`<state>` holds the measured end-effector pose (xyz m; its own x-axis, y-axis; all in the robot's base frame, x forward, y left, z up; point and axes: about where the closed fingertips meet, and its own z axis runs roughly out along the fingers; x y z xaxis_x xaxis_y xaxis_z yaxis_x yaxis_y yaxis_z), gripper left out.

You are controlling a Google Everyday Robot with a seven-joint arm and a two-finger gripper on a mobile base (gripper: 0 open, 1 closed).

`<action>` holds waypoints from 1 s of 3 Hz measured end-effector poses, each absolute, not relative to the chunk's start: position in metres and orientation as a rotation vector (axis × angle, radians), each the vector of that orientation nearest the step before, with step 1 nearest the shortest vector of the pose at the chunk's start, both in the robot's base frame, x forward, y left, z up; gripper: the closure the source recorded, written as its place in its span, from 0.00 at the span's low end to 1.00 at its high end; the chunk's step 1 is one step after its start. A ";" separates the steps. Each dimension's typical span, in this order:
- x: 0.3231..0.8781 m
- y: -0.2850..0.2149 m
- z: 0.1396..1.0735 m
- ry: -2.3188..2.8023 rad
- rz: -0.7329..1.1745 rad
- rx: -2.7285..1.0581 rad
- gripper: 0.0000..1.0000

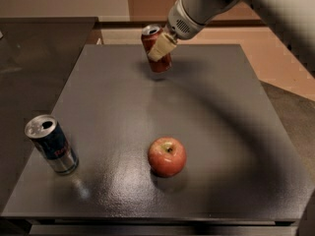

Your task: Knock coke can over

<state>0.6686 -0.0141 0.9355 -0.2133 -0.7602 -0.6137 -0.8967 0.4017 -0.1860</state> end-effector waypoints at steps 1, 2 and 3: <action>0.652 -0.043 0.932 2.062 0.177 -1.528 1.00; 0.637 -0.063 0.925 2.078 0.057 -1.654 1.00; 0.621 -0.073 0.918 2.051 -0.087 -1.827 0.82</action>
Offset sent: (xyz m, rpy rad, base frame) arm -0.0486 -0.0799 -0.0143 -0.4454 0.0124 0.1296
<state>0.6211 -0.0727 0.9176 -0.0731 -0.9666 -0.2457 -0.9422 0.1477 -0.3007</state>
